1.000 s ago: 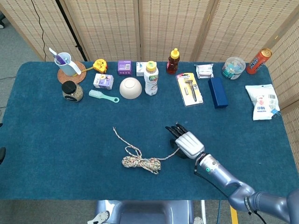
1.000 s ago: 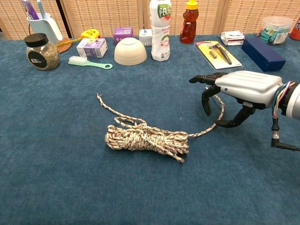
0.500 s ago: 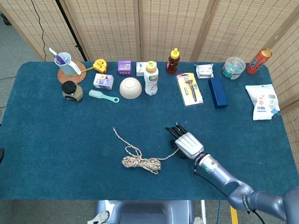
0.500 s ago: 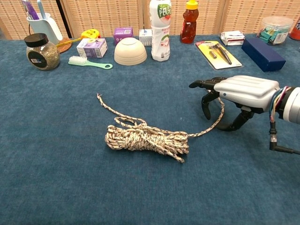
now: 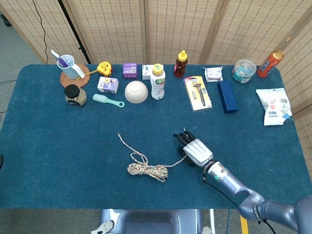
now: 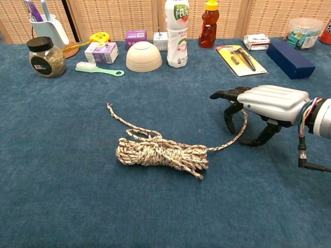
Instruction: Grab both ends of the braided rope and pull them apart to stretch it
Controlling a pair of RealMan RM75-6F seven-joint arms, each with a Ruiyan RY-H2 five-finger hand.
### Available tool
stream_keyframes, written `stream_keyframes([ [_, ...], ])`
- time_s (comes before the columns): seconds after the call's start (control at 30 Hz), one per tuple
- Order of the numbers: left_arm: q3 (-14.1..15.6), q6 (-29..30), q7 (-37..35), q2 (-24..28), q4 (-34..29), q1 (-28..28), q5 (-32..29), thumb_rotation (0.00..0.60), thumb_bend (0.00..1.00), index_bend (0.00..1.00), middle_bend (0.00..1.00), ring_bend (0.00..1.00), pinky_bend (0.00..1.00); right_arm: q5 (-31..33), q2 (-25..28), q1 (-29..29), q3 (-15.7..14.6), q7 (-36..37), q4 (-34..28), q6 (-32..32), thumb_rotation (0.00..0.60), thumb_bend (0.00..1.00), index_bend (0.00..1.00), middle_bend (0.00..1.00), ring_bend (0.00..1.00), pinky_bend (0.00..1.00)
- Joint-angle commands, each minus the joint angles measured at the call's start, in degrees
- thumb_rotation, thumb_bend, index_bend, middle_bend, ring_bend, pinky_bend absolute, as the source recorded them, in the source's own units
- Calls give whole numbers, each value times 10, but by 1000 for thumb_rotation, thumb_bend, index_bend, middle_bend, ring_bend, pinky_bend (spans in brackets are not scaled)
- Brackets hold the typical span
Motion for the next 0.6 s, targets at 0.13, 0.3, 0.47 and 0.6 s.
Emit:
stream_keyframes([
  [0.13,0,1,-2,1,0,1,1,600,392,195,133,38,0,3,-5,-2,-1,-1,4,1,600,375,510,28,0,0],
  [0.3,0,3,-3,2,1,2,2,600,392,196,133,38,0,5,-9,-2,-1,-4,8,0,600,374,513,31,0,0],
  [0.47,0,3,-4,2,1,2,3,600,393,196,133,37,0,8,-10,-2,-2,-7,10,-1,600,375,516,37,0,0],
  [0.6,0,3,-5,2,3,2,3,600,393,196,133,37,0,10,-13,-3,-2,-9,11,-1,600,375,517,39,0,0],
])
